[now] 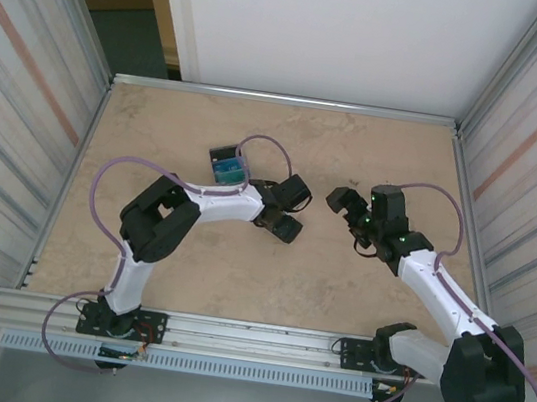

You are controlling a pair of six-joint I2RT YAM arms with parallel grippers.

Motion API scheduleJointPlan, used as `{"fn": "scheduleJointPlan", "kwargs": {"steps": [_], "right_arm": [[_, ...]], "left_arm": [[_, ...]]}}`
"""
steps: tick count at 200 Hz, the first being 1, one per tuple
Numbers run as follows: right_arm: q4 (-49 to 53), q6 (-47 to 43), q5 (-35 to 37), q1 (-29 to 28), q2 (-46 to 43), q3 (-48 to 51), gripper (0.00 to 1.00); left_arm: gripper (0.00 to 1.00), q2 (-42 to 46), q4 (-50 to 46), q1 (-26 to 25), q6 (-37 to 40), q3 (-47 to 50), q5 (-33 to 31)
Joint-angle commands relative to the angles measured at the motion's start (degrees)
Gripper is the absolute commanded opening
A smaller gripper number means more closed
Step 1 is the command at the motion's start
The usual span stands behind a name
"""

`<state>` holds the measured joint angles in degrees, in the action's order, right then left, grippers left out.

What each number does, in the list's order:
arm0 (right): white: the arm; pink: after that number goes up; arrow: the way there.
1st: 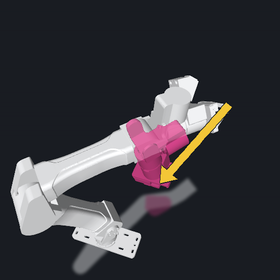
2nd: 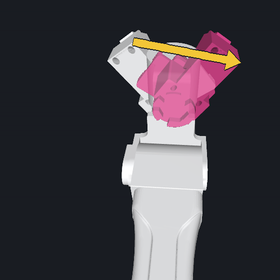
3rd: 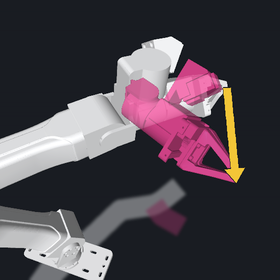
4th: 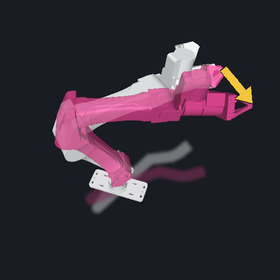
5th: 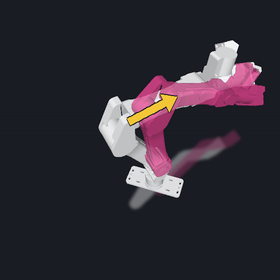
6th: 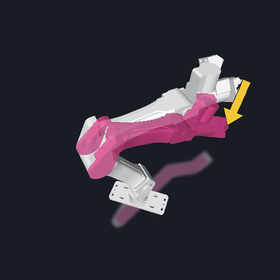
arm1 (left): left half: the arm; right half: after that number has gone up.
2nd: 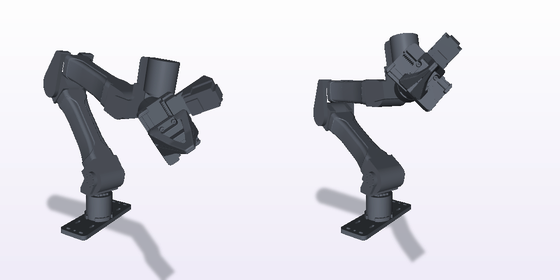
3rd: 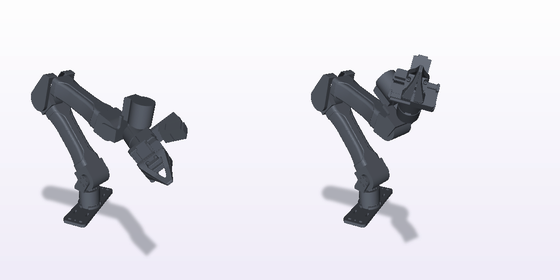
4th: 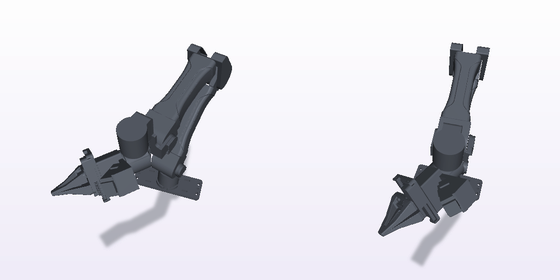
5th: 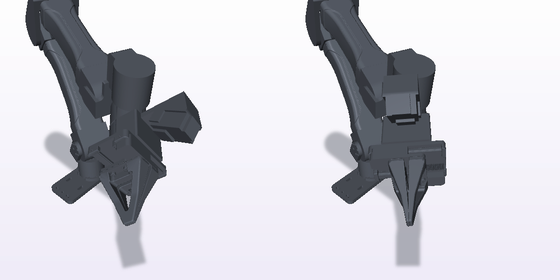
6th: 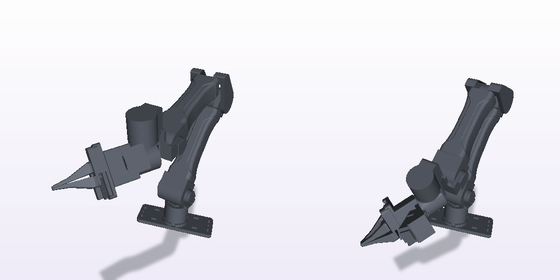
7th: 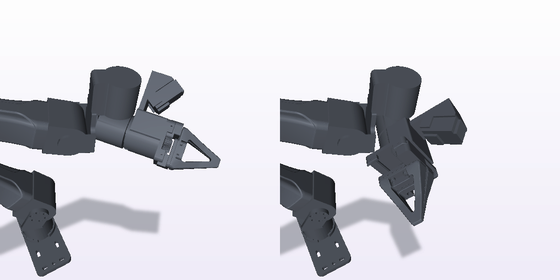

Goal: Take the credit cards out of the card holder

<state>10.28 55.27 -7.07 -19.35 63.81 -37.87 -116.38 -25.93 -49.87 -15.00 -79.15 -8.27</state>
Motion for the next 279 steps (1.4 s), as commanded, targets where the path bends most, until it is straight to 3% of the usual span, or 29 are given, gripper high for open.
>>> {"fn": "scheduleJointPlan", "kwargs": {"steps": [1, 17, 53, 128, 188, 279], "right_arm": [[-1.6, 1.1, 0.5, 1.1, -0.9, 1.2, 0.99], [-2.2, 2.1, -0.4, 1.7, -0.6, 1.9, 0.98], [-7.8, 4.6, -6.3, 3.2, 0.3, 4.6, 0.98], [-24.0, 7.6, -22.4, 1.7, 7.4, 5.9, 0.93], [-27.8, 4.6, -25.1, -3.1, 11.0, 1.2, 0.89], [-30.7, 4.2, -26.9, -4.9, 17.4, -2.7, 0.77]], "left_arm": [[0.68, -0.5, -2.2, -0.1, 0.2, 0.5, -2.9], [0.66, 1.5, -0.5, -0.1, 0.0, 1.7, -2.3], [0.52, 7.9, 4.8, 0.0, -0.9, 5.9, -1.8], [0.51, 20.2, 18.6, 0.2, -1.2, 15.2, 1.7], [0.51, 24.9, 23.0, 0.1, -0.4, 18.8, 4.5], [0.51, 26.8, 26.2, -0.9, 0.5, 20.8, 7.8]]}}
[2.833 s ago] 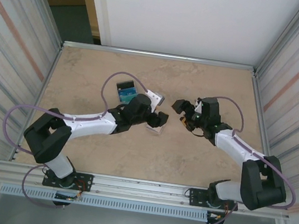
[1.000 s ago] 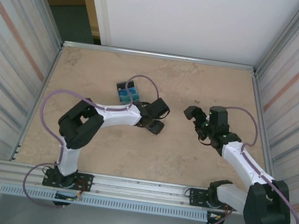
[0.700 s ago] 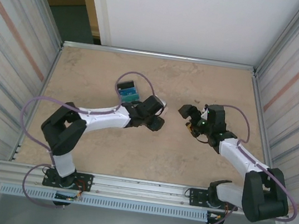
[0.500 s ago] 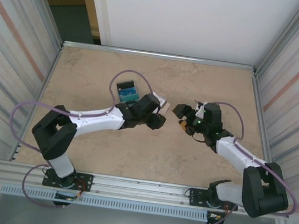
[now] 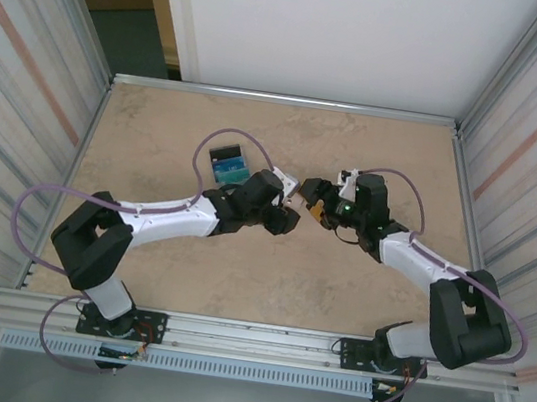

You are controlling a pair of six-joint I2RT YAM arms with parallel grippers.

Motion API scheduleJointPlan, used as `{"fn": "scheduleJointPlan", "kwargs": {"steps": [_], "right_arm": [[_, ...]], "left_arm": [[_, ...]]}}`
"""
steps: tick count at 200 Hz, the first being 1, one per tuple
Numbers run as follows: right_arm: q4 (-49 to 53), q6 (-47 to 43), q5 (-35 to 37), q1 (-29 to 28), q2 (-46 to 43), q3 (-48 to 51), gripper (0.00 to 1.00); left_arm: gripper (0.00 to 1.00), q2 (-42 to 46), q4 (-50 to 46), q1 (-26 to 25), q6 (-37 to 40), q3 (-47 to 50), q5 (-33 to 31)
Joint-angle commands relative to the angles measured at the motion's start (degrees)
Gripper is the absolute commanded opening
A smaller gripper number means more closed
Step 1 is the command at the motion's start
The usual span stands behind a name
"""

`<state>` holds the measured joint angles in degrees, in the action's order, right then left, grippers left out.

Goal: Take the credit cards out of the card holder

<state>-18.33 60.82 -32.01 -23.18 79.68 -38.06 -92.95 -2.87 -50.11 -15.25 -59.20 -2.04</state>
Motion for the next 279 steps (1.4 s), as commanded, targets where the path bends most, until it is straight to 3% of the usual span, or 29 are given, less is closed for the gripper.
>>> {"fn": "scheduleJointPlan", "kwargs": {"steps": [1, 29, 75, 95, 119, 128, 177, 221, 279], "right_arm": [[-2.1, -1.3, -1.9, -1.2, 1.6, -2.4, 0.77], [-2.9, -1.1, -2.5, -1.6, 3.1, -2.9, 0.67], [-3.1, -1.6, -2.8, -1.2, 3.4, -3.1, 0.35], [-2.5, -2.1, -2.9, -0.7, 3.1, -3.1, 0.25], [-1.4, -3.0, -3.2, 0.3, 2.3, -3.0, 0.14], [-1.0, -3.5, -3.3, 0.7, 1.8, -2.9, 0.13], [0.8, -7.1, -6.0, 2.3, -1.1, -3.2, 0.1], [3.4, -13.1, -15.3, 2.8, -1.5, -6.4, 0.1], [3.9, -18.5, -25.7, 1.8, -0.4, -9.8, 0.09]], "left_arm": [[0.51, 3.4, 3.2, -0.6, 0.7, 0.8, 1.5], [0.51, 3.8, 4.0, -0.9, 0.4, 1.1, 2.3], [0.57, 5.5, 6.3, -1.2, 1.1, 2.8, 4.6], [0.67, 7.3, 7.1, -1.2, 1.4, 3.9, 5.3], [0.88, 10.6, 7.4, -1.2, 1.7, 5.4, 5.8], [0.98, 12.3, 7.8, -1.2, 1.6, 6.3, 5.5], [0.99, 21.9, 8.9, 2.6, -4.1, 11.9, 6.1], [0.94, 26.9, 14.6, 11.5, -13.4, 18.4, 17.4], [0.89, 24.4, 16.3, 15.2, -10.8, 17.3, 35.0]]}}
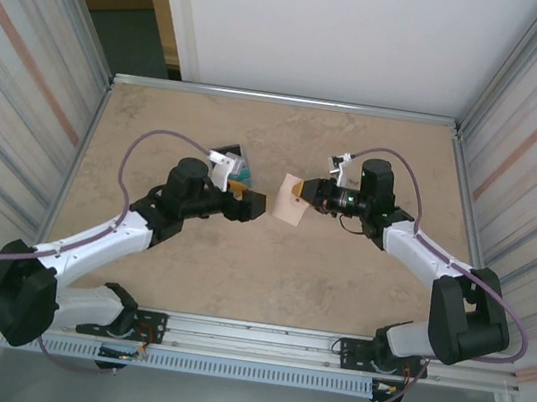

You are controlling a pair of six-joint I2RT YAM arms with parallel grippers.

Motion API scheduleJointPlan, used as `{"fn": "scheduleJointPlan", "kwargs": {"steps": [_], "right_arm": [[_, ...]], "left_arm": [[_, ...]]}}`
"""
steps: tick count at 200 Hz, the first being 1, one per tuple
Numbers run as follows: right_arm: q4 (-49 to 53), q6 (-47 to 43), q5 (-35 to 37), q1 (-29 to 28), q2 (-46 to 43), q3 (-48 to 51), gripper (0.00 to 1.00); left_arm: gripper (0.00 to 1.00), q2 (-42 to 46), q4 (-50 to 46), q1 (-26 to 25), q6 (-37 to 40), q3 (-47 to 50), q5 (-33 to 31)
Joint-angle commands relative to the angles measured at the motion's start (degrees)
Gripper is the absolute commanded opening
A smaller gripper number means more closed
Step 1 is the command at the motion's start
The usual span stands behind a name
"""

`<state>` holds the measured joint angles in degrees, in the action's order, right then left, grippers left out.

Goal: Take the credit cards out of the card holder

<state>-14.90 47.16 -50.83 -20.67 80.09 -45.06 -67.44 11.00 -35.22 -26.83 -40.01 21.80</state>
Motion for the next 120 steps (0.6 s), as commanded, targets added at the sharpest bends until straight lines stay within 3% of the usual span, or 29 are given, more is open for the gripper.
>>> {"fn": "scheduleJointPlan", "kwargs": {"steps": [1, 65, 120], "right_arm": [[0.5, -4.9, -7.0, -0.8, -0.8, -2.8, 0.09], [0.8, -8.0, -9.6, -2.2, -2.6, -4.3, 0.09], [-0.1, -8.4, -11.3, -3.4, -3.4, -5.5, 0.09]], "left_arm": [[0.88, -1.3, 2.5, 0.3, 0.7, -2.0, 11.4], [0.79, -4.7, 7.9, 0.2, -0.1, -2.0, 24.4], [0.66, -6.5, 12.4, 0.2, -2.1, -0.5, 28.5]]}}
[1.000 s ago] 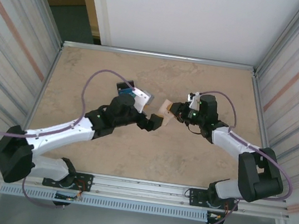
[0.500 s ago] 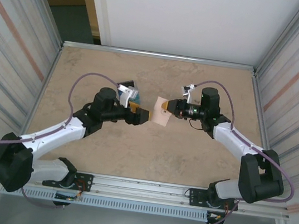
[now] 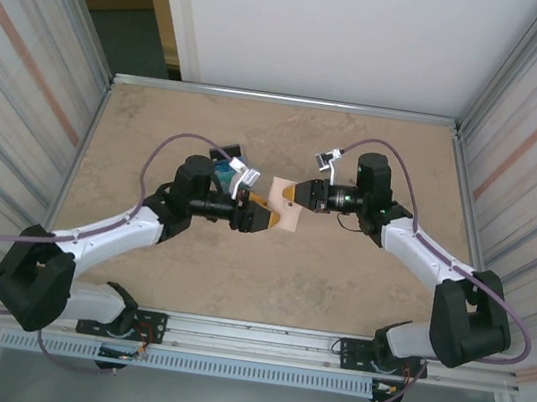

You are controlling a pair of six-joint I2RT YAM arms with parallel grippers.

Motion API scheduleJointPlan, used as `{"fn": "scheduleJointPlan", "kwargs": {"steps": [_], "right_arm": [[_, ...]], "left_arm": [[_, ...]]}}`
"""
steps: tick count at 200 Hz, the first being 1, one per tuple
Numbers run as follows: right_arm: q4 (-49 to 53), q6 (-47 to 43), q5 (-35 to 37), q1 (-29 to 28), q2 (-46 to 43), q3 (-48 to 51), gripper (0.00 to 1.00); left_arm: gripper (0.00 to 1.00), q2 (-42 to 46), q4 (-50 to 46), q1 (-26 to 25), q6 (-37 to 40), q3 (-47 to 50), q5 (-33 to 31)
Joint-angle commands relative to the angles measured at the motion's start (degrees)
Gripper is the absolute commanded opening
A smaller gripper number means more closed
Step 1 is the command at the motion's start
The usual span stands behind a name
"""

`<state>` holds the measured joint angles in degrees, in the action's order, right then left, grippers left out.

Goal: Take the credit cards out of the card holder

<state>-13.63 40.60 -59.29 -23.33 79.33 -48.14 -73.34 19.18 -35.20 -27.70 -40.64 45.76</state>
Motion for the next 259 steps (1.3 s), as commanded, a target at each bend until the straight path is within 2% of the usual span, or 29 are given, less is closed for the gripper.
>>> {"fn": "scheduleJointPlan", "kwargs": {"steps": [1, 57, 69, 99, 125, 147, 163, 196, 223, 259], "right_arm": [[-1.4, -1.8, -2.9, -0.7, -2.7, -2.5, 0.09], [-0.7, -2.6, -3.3, -1.2, -3.6, -3.1, 0.12], [0.6, -3.2, -2.4, -1.4, -3.7, -3.3, 0.17], [8.1, -6.4, 4.0, -1.5, -5.4, -4.4, 0.36], [16.9, -7.8, 17.5, -1.5, -9.3, -5.7, 0.5], [22.6, -6.3, 30.0, -1.7, -12.7, -5.9, 0.52], [24.7, -5.2, 36.0, -2.5, -14.9, -5.5, 0.52], [30.5, -4.5, 48.9, -7.4, -17.0, -6.7, 0.45], [33.3, -5.0, 55.0, -12.2, -15.5, -9.3, 0.39], [36.1, -7.5, 58.6, -17.2, -9.9, -14.3, 0.33]], "left_arm": [[0.65, -0.7, 4.4, 0.1, -1.3, 0.2, 4.7], [0.3, -0.9, 6.9, 0.2, -2.4, 1.1, 5.7], [0.22, -0.9, 6.7, 0.2, -2.4, 1.0, 5.1], [0.13, -0.2, 5.8, 0.2, -1.8, 1.1, 1.9], [0.04, 1.6, 3.4, 0.2, -0.5, 1.6, -4.1], [0.02, 3.3, 1.5, 0.2, 0.4, 1.9, -10.5], [0.02, 4.0, 0.1, 0.2, 0.7, 1.6, -14.4], [0.02, 3.7, -1.1, 0.2, 0.0, 1.0, -19.6], [0.02, 2.9, -0.9, 0.2, -0.9, 0.6, -20.7], [0.02, 1.5, -1.1, 0.2, -2.0, 0.1, -21.1]]}}
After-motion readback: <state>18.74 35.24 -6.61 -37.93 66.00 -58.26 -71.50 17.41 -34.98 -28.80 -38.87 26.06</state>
